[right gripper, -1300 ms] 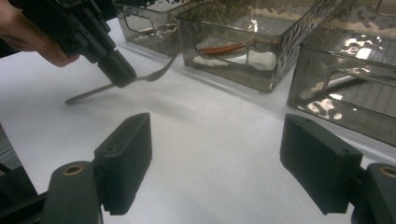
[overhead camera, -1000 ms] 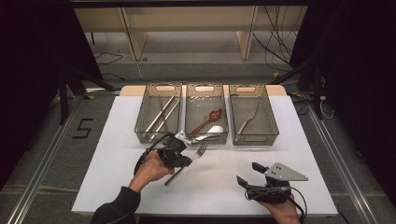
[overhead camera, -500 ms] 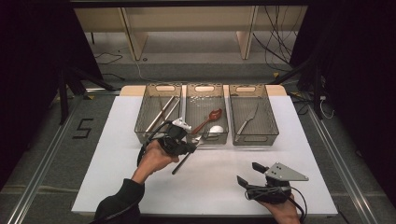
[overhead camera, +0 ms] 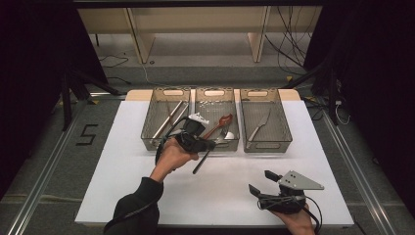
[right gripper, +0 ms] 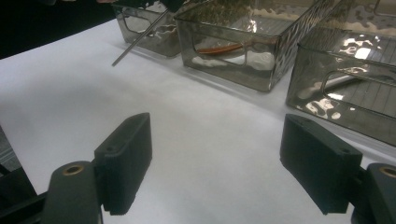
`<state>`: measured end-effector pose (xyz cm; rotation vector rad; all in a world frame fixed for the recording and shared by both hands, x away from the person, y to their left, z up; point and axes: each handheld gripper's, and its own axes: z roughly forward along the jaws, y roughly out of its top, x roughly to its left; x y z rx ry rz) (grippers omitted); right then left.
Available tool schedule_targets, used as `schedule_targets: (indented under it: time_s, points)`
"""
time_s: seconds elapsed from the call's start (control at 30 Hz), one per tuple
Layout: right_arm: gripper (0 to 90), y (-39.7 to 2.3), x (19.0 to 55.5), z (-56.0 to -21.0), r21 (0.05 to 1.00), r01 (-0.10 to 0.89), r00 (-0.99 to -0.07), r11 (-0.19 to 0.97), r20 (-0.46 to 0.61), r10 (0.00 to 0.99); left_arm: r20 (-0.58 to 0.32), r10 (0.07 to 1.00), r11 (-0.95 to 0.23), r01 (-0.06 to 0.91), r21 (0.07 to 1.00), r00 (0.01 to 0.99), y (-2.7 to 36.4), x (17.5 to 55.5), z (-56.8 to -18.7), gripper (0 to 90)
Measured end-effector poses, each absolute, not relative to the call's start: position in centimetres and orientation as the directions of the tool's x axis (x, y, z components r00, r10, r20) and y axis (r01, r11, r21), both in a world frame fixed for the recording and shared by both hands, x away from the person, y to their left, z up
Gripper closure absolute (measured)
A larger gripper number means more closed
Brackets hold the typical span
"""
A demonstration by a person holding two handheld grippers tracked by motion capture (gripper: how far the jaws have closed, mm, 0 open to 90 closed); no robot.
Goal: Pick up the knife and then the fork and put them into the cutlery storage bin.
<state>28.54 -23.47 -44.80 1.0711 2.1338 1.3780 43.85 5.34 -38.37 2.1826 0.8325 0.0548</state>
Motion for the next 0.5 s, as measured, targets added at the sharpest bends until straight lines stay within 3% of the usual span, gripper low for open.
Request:
schedule_targets:
  time_s: [0.5]
  points:
    - [26.0, -23.7, 28.6, -44.8, 0.893, 0.389, -0.638, 0.225, 0.085, 0.765, -0.246, 0.575, -0.432, 0.545, 0.719, 0.78, 2.3, 47.0, -36.5, 84.9]
